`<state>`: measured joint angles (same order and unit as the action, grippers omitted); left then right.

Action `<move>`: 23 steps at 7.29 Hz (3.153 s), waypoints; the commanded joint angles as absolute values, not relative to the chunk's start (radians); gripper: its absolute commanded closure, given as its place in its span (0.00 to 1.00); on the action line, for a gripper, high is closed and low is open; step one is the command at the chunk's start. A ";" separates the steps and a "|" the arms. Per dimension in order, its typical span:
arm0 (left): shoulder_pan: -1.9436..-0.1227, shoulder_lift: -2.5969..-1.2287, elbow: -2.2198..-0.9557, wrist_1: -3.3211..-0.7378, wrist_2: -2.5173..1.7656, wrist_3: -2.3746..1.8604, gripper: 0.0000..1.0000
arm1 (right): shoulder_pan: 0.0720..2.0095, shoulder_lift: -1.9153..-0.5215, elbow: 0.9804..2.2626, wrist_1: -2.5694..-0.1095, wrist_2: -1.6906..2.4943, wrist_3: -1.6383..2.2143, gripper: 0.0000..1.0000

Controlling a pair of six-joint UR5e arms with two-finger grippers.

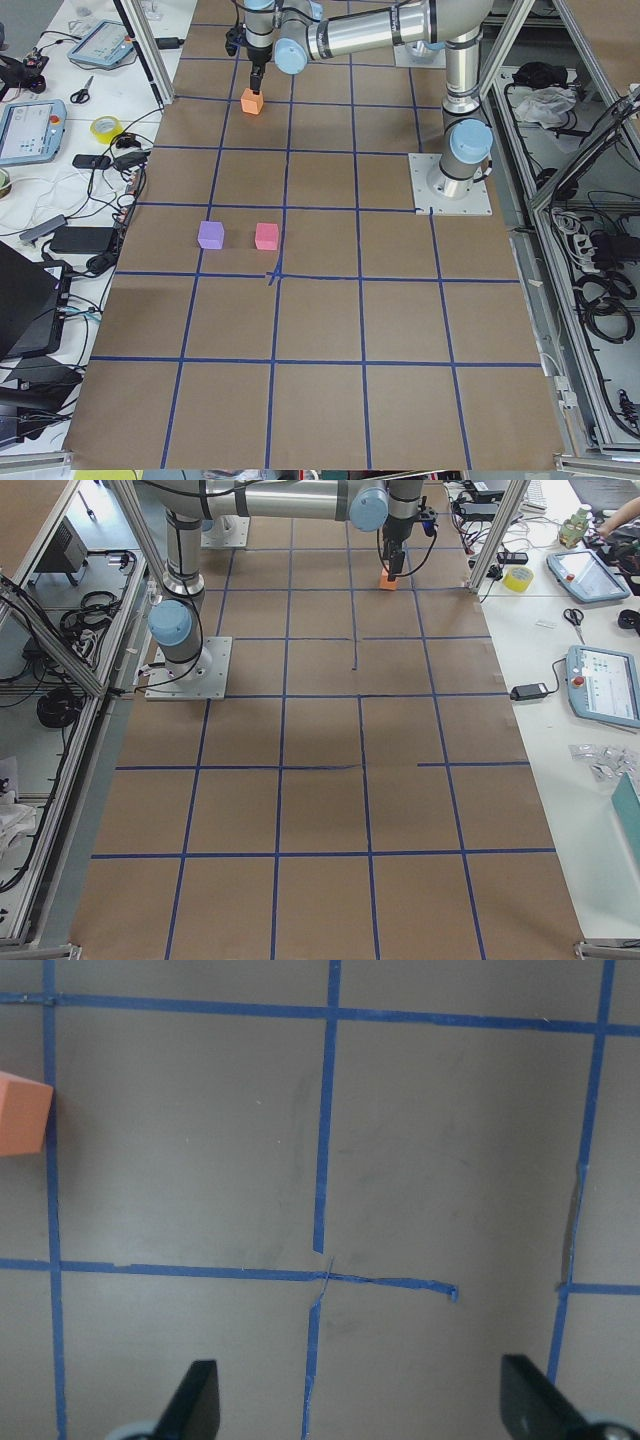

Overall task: Arrange blocks in a line
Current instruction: 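Reach the left gripper to the orange cube and grasp it, then carry the orange cube with the left gripper toward the purple cube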

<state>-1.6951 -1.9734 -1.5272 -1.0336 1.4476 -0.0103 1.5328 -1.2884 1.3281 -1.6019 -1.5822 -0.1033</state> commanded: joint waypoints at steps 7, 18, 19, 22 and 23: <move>-1.827 -2.304 -1.443 -0.730 1.489 -0.124 0.24 | 1.477 -1.315 1.413 -1.674 -1.628 -0.209 0.00; -1.197 -2.117 -1.444 -1.014 1.470 0.356 0.96 | 1.477 -1.306 1.413 -1.680 -1.626 -0.204 0.00; -1.146 -2.120 -1.442 -1.011 1.471 0.486 0.96 | 1.477 -1.307 1.413 -1.680 -1.618 -0.204 0.00; -1.008 -2.140 -1.443 -1.019 1.424 0.667 0.96 | 1.485 -1.338 1.411 -1.663 -1.614 -0.207 0.00; -1.008 -2.141 -1.440 -1.019 1.428 0.682 0.96 | 1.488 -1.335 1.413 -1.651 -1.609 -0.207 0.00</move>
